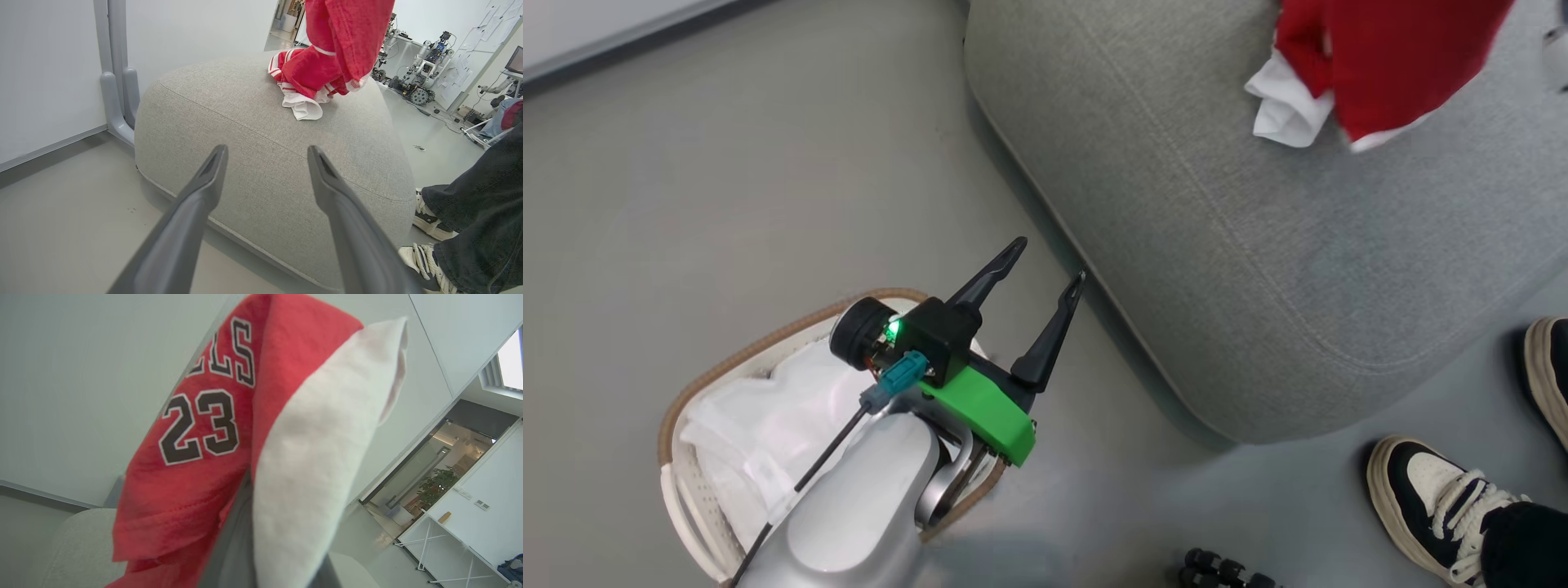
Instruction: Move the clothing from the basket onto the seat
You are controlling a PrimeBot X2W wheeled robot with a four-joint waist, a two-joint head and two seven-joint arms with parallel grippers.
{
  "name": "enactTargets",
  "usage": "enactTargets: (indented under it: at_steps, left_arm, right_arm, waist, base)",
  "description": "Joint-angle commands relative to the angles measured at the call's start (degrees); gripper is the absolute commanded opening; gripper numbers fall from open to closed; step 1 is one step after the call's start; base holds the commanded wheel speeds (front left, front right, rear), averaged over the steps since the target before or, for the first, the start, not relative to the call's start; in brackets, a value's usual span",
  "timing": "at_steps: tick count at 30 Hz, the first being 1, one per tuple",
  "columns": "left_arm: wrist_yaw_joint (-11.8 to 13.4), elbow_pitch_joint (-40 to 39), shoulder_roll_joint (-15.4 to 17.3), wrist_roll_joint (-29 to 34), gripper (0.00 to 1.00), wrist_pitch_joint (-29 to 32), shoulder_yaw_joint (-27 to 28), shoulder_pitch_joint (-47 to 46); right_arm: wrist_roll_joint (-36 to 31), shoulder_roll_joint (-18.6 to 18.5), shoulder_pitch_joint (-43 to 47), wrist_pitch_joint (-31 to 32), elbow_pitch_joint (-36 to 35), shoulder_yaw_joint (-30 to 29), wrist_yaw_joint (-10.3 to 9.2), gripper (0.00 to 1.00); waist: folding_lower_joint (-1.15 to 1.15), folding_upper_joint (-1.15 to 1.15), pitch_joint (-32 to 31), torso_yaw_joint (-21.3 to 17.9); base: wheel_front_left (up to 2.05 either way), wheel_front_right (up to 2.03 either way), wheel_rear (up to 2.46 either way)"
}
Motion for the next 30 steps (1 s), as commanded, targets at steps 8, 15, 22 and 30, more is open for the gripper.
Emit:
enactTargets:
  at_steps: [8,15,22,30]
  left_arm:
    - [-0.16,0.10,2.24,0.72,1.00,-0.02,0.22,-2.23]
    - [-0.16,-0.41,3.26,1.39,1.00,-0.02,0.21,-3.47]
    - [-0.16,-0.67,3.05,1.87,1.00,-0.02,0.84,-4.32]
    - [-0.16,-0.26,2.85,2.03,1.00,-0.02,1.18,-3.57]
  right_arm:
    - [-3.58,-5.17,-9.58,-0.09,9.42,-7.29,-0.08,0.00]
    - [-6.85,-7.15,-13.38,-0.09,18.00,-14.99,-0.08,0.00]
    - [-6.69,-2.83,-10.28,-0.10,24.63,-19.29,-0.08,0.00]
    - [-6.99,2.81,-0.56,-0.10,26.80,-25.19,-0.08,0.00]
  waist:
    - [0.00,0.00,8.43,5.78]
    - [0.00,0.00,12.34,8.92]
    - [0.00,0.00,15.15,10.55]
    - [0.00,0.00,15.32,11.25]
  base:
    - [0.00,0.00,0.00]
    - [0.00,0.00,0.00]
    - [0.00,0.00,0.00]
    - [0.00,0.00,0.00]
